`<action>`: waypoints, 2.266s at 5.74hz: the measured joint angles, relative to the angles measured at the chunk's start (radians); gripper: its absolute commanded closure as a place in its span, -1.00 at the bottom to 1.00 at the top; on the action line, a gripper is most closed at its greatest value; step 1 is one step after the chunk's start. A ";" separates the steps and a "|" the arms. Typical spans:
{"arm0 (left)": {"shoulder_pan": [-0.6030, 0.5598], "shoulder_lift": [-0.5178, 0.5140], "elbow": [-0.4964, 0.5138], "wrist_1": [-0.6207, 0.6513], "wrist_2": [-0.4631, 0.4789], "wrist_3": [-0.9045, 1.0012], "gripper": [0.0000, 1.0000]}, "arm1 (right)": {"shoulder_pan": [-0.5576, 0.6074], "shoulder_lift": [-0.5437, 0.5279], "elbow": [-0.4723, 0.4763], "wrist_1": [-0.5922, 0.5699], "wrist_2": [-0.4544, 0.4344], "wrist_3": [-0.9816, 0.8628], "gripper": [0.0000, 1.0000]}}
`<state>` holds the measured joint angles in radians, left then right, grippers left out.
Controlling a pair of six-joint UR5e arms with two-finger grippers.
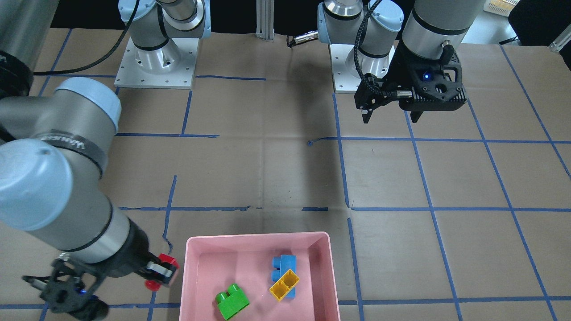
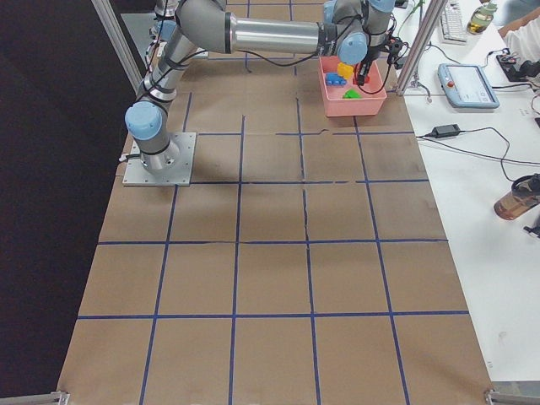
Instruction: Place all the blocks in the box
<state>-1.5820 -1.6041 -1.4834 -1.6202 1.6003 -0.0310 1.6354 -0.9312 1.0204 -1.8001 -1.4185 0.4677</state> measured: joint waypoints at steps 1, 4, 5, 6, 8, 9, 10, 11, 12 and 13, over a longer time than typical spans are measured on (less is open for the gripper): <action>0.013 0.017 -0.001 -0.015 0.001 0.008 -0.98 | 0.041 0.046 -0.003 -0.061 0.033 0.005 -0.86; 0.023 0.040 -0.004 -0.036 0.002 0.013 -0.98 | 0.083 0.148 0.025 -0.218 0.049 0.005 -0.99; 0.023 0.042 -0.004 -0.037 0.004 0.013 -0.98 | 0.082 0.146 0.041 -0.226 0.048 0.004 -1.00; 0.023 0.044 -0.005 -0.038 0.004 0.013 -0.98 | 0.082 0.143 0.047 -0.225 0.048 0.003 -1.00; 0.023 0.046 -0.005 -0.040 0.005 0.013 -0.98 | 0.094 0.130 0.049 -0.205 0.093 -0.019 -1.00; 0.025 0.047 -0.005 -0.042 0.003 0.013 -0.98 | 0.111 0.107 0.049 -0.173 0.105 -0.072 -1.00; 0.028 0.048 -0.005 -0.048 0.000 0.013 -0.99 | 0.122 0.063 0.048 -0.101 0.069 -0.141 -1.00; 0.033 0.052 -0.005 -0.055 0.001 0.013 -0.98 | 0.116 0.005 0.052 -0.006 -0.023 -0.218 -0.99; 0.036 0.056 -0.005 -0.060 0.002 0.013 -0.98 | 0.097 -0.060 0.059 0.121 -0.131 -0.279 -0.99; 0.038 0.058 -0.005 -0.063 0.004 0.013 -0.98 | 0.066 -0.127 0.062 0.272 -0.191 -0.309 -0.99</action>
<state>-1.5439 -1.5457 -1.4880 -1.6833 1.6040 -0.0184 1.7010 -1.0584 1.0828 -1.5284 -1.6094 0.1584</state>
